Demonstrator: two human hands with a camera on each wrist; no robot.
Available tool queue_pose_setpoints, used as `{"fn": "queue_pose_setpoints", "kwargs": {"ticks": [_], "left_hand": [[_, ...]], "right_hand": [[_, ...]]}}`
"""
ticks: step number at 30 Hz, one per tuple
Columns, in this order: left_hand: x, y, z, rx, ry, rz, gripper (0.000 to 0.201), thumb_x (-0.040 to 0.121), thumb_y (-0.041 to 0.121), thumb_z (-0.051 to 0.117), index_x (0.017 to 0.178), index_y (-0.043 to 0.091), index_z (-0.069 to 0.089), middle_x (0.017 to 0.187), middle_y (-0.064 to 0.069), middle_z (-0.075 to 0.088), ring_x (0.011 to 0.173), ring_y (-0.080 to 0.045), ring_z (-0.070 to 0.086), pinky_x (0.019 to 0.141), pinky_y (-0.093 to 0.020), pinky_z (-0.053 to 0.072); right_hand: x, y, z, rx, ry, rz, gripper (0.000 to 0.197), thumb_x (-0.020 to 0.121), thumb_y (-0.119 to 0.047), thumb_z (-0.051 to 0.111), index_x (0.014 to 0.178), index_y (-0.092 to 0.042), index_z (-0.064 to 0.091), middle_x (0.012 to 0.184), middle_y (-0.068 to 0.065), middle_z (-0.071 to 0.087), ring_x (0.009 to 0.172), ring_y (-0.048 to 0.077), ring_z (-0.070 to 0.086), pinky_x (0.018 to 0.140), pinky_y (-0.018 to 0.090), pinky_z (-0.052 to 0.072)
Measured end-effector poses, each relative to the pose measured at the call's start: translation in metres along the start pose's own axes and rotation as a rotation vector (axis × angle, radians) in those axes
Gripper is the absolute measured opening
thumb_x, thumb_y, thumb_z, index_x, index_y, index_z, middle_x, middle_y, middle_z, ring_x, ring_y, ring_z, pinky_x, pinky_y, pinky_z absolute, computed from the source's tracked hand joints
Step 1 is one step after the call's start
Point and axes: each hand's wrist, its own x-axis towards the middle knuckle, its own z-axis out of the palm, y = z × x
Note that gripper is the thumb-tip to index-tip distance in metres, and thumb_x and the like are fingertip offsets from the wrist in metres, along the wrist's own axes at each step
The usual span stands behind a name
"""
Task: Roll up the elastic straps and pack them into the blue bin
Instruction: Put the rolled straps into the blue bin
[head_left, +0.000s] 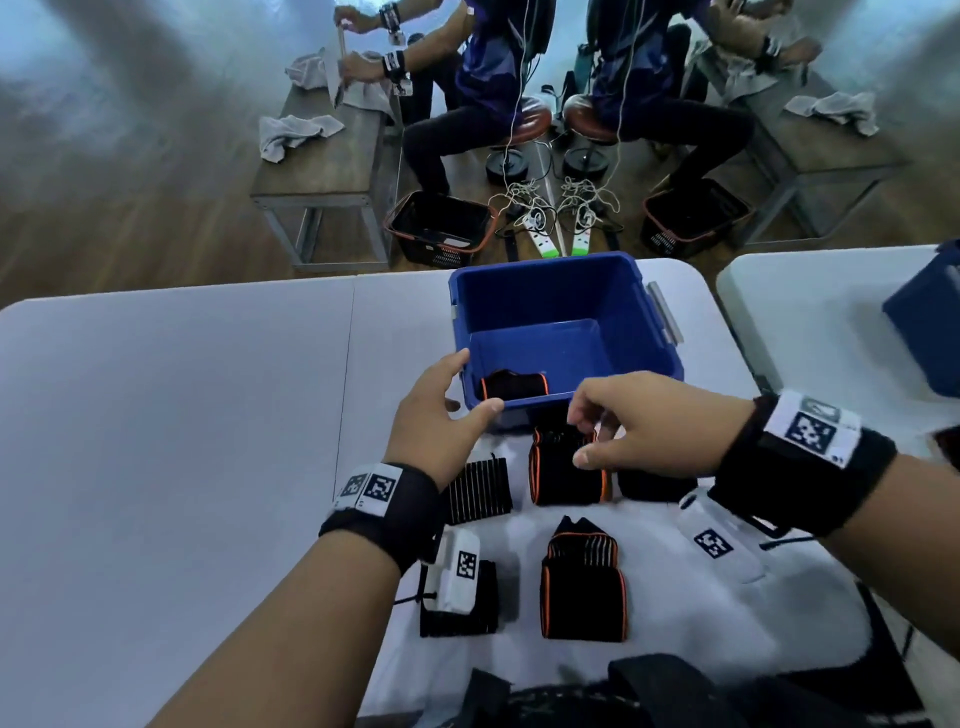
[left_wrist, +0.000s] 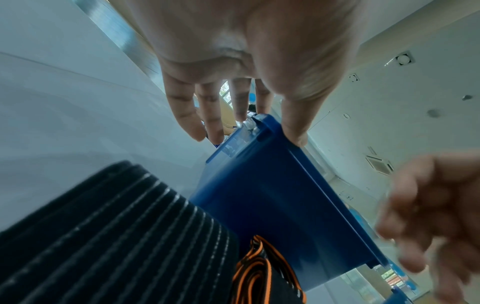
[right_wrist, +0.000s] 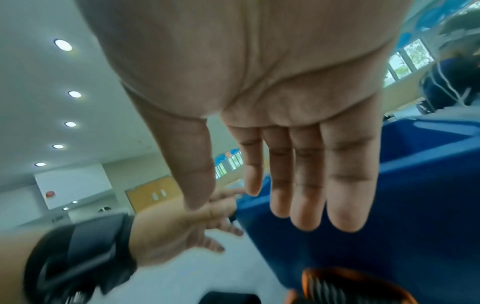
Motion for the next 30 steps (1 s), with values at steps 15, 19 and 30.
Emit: {"fn": "queue_pose_setpoints", "kwargs": {"ticks": [15, 19, 30], "left_hand": [[0.005, -0.001, 0.001, 0.026, 0.006, -0.026, 0.066, 0.086, 0.045, 0.075, 0.145, 0.040, 0.046, 0.129, 0.012, 0.065, 0.088, -0.009, 0.067, 0.078, -0.019, 0.049], [0.005, -0.002, 0.001, 0.036, 0.005, -0.021, 0.066, 0.086, 0.045, 0.075, 0.145, 0.040, 0.046, 0.129, 0.011, 0.065, 0.086, -0.010, 0.068, 0.080, -0.022, 0.052], [0.005, -0.002, 0.002, 0.018, 0.013, -0.045, 0.066, 0.085, 0.043, 0.075, 0.144, 0.040, 0.047, 0.114, 0.010, 0.070, 0.080, -0.011, 0.068, 0.076, -0.019, 0.051]], "right_hand": [[0.046, 0.038, 0.090, -0.217, -0.020, 0.078, 0.083, 0.070, -0.039, 0.078, 0.139, -0.019, 0.038, 0.120, 0.009, 0.056, 0.110, 0.029, 0.052, 0.091, 0.037, 0.049], [0.051, 0.037, 0.089, -0.202, -0.023, 0.088, 0.076, 0.070, -0.038, 0.077, 0.134, -0.018, 0.041, 0.116, 0.009, 0.060, 0.106, 0.029, 0.056, 0.085, 0.035, 0.050], [0.048, 0.028, 0.086, -0.125, -0.019, 0.108, 0.063, 0.073, -0.028, 0.074, 0.125, -0.016, 0.041, 0.105, 0.007, 0.063, 0.090, 0.026, 0.062, 0.074, 0.035, 0.055]]}}
